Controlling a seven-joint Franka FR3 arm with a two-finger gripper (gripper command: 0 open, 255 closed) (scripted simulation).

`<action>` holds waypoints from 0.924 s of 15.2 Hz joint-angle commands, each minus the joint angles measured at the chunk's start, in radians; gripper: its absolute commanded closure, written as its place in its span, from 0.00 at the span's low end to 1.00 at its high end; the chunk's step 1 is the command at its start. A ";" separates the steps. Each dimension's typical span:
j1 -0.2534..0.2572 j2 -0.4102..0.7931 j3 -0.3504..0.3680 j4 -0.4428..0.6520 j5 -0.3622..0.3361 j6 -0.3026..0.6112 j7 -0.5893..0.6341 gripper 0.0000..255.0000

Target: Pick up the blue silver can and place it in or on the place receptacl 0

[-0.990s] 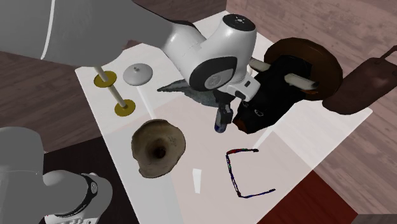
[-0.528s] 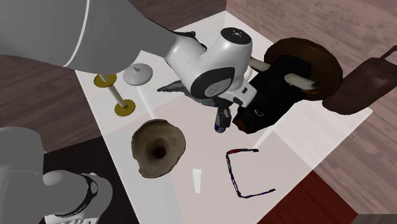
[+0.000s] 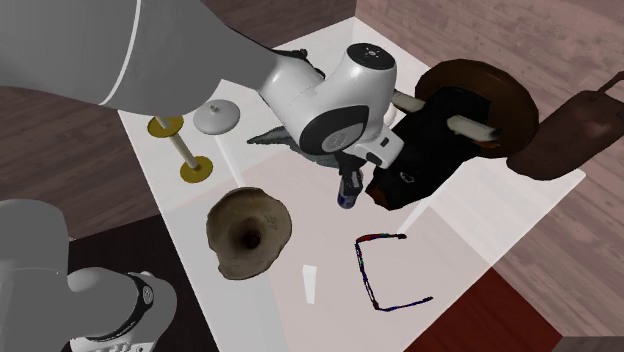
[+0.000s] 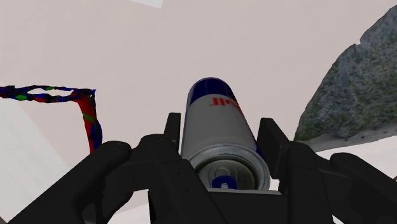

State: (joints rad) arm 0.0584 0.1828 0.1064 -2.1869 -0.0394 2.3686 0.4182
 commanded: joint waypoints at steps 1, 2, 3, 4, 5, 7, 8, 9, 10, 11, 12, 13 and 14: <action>0.000 0.001 0.000 -0.001 0.000 0.000 0.000 1.00; 0.000 0.001 0.000 -0.001 0.000 0.000 0.000 1.00; -0.001 0.001 -0.001 0.000 0.000 -0.001 -0.002 1.00; -0.001 0.001 -0.001 0.000 0.000 0.000 -0.001 1.00; -0.001 0.001 0.000 -0.001 0.000 0.001 -0.001 1.00; 0.000 0.001 0.000 0.000 0.000 0.000 0.000 1.00; 0.000 -0.008 0.001 0.003 0.002 -0.012 -0.001 1.00; -0.001 -0.017 0.001 0.006 0.003 -0.025 -0.003 1.00; -0.001 -0.025 0.001 0.010 0.005 -0.037 -0.004 1.00; -0.001 -0.034 0.002 0.014 0.007 -0.050 -0.005 1.00; -0.001 -0.042 0.002 0.018 0.008 -0.062 -0.006 1.00; -0.002 -0.050 0.002 0.023 0.010 -0.074 -0.007 1.00; -0.002 -0.058 0.003 0.027 0.011 -0.087 -0.008 1.00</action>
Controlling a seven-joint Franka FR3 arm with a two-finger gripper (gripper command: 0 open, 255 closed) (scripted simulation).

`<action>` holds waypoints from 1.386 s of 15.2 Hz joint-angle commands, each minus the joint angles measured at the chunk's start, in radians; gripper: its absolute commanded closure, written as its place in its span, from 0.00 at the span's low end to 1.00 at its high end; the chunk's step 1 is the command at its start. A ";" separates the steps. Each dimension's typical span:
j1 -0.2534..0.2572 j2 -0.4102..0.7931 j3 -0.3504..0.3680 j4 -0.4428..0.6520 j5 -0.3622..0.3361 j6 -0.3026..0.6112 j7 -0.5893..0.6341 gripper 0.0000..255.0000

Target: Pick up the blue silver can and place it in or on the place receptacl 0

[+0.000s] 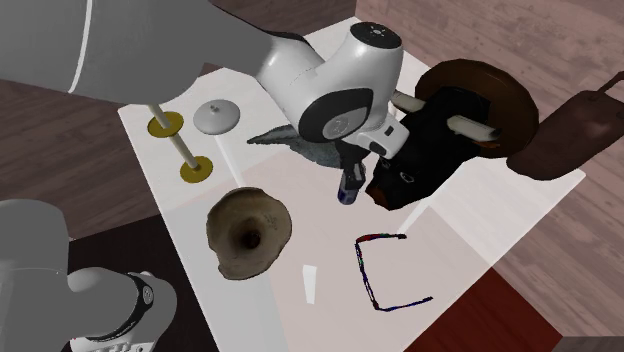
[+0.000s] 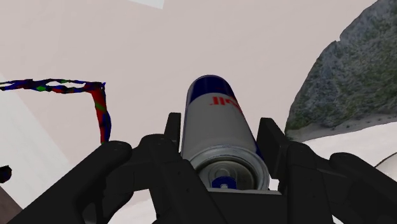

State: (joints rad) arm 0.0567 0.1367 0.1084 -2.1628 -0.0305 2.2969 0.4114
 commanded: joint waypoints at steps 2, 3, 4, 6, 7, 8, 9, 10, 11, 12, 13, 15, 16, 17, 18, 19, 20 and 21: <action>-0.001 -0.027 0.001 0.013 0.005 -0.040 -0.003 1.00; -0.001 -0.035 0.001 0.019 0.006 -0.053 -0.004 1.00; -0.001 -0.042 0.001 0.024 0.007 -0.066 -0.005 1.00; -0.001 -0.056 0.001 0.036 0.009 -0.091 -0.007 1.00; -0.001 -0.063 0.002 0.042 0.011 -0.104 -0.008 1.00; -0.001 -0.069 0.002 0.048 0.012 -0.117 -0.008 1.00; -0.001 -0.075 0.002 0.055 0.013 -0.129 -0.009 1.00; -0.002 -0.081 0.002 0.062 0.014 -0.142 -0.010 1.00; -0.002 -0.087 0.002 0.069 0.014 -0.155 -0.011 1.00; -0.002 -0.093 0.002 0.076 0.015 -0.168 -0.011 1.00; -0.002 -0.098 0.002 0.083 0.016 -0.181 -0.012 1.00; -0.002 -0.109 0.002 0.099 0.018 -0.207 -0.013 1.00; -0.002 -0.113 0.002 0.107 0.018 -0.220 -0.014 1.00; -0.002 -0.118 0.002 0.115 0.019 -0.232 -0.014 1.00; -0.002 -0.123 0.002 0.124 0.020 -0.245 -0.015 1.00; -0.002 -0.127 0.002 0.133 0.020 -0.258 -0.015 1.00; -0.002 -0.131 0.002 0.142 0.021 -0.271 -0.016 1.00; -0.002 -0.135 0.001 0.151 0.021 -0.284 -0.016 1.00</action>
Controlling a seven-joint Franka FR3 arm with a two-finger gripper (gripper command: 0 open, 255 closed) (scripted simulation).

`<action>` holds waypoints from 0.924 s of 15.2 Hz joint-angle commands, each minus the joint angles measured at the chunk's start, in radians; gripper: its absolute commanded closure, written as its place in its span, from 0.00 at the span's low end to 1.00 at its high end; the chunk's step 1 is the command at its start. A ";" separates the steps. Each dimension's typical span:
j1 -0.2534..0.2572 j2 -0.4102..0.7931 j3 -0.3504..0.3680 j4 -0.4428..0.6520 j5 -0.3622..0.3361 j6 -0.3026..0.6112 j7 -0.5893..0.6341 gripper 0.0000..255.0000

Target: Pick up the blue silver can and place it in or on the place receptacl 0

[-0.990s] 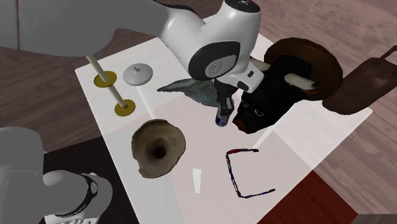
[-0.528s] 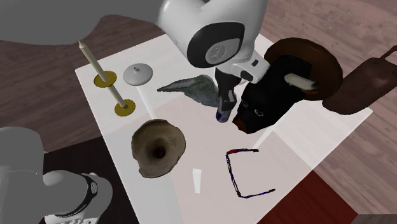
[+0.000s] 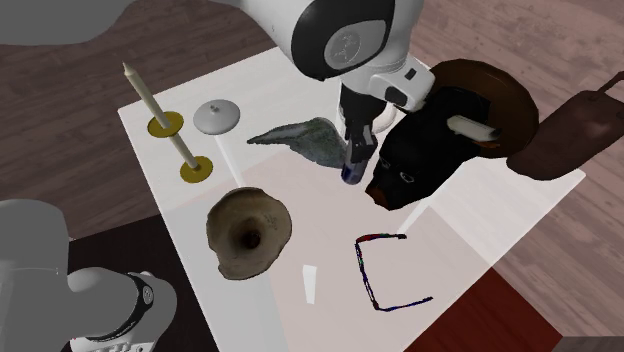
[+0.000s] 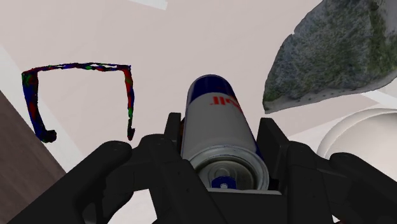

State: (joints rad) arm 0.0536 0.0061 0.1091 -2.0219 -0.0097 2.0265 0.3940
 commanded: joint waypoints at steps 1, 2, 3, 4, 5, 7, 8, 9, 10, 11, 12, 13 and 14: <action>0.001 -0.008 0.001 0.019 0.001 -0.027 0.001 1.00; 0.001 -0.011 0.001 0.029 0.001 -0.040 0.000 1.00; 0.001 -0.014 0.001 0.039 0.002 -0.053 0.000 1.00; 0.001 -0.017 0.001 0.049 0.002 -0.066 0.000 1.00; 0.001 -0.020 0.000 0.059 0.003 -0.079 -0.001 1.00; 0.000 -0.025 0.000 0.080 0.003 -0.105 -0.001 1.00; 0.000 -0.027 0.000 0.091 0.004 -0.118 -0.002 1.00; 0.000 -0.029 0.000 0.103 0.004 -0.132 -0.002 1.00; 0.000 -0.031 0.000 0.114 0.004 -0.145 -0.002 1.00; 0.000 -0.033 0.000 0.126 0.004 -0.158 -0.002 1.00; 0.000 -0.034 0.000 0.138 0.004 -0.171 -0.003 1.00; 0.000 -0.035 0.000 0.150 0.005 -0.184 -0.003 1.00; 0.000 -0.036 0.000 0.158 0.005 -0.193 -0.003 1.00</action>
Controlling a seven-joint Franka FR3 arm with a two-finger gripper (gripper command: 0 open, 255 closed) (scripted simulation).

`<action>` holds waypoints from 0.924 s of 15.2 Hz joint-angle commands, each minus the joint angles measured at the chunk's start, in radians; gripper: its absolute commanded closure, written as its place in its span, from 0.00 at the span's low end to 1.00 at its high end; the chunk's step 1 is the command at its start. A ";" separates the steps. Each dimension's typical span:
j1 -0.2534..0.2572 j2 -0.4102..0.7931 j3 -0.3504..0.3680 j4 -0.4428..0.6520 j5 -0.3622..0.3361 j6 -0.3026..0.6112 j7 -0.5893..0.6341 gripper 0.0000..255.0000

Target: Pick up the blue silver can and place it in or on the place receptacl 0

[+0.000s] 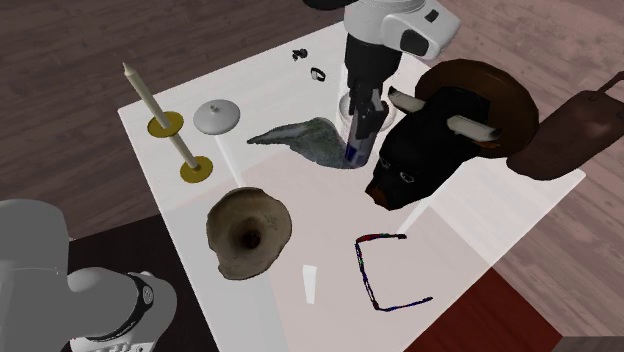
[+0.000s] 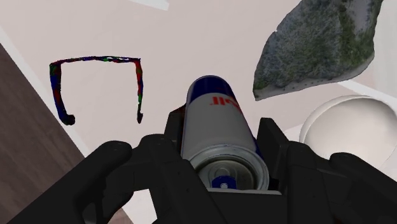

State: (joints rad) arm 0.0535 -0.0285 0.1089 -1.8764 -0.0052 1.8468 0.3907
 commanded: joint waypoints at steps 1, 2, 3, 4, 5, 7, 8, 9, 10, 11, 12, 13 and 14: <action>0.000 -0.042 0.000 -0.029 0.005 -0.012 -0.002 1.00; 0.000 -0.082 -0.001 -0.069 0.009 -0.013 -0.003 1.00; 0.001 -0.123 -0.001 -0.108 0.014 -0.014 -0.005 1.00; 0.001 -0.163 -0.002 -0.145 0.018 -0.017 -0.007 1.00; 0.002 -0.203 -0.003 -0.181 0.022 -0.022 -0.009 1.00; 0.005 -0.284 -0.005 -0.248 0.030 -0.035 -0.013 1.00; 0.006 -0.324 -0.006 -0.280 0.033 -0.043 -0.014 1.00; 0.008 -0.364 -0.008 -0.310 0.037 -0.053 -0.015 1.00; 0.010 -0.405 -0.009 -0.340 0.040 -0.064 -0.017 1.00; 0.012 -0.446 -0.010 -0.368 0.043 -0.076 -0.018 1.00; 0.014 -0.486 -0.012 -0.394 0.046 -0.090 -0.019 1.00; 0.017 -0.527 -0.013 -0.420 0.048 -0.105 -0.019 1.00; 0.019 -0.568 -0.014 -0.444 0.051 -0.122 -0.020 1.00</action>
State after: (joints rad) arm 0.0716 -0.5506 0.0987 -2.2890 0.0440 1.7390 0.3753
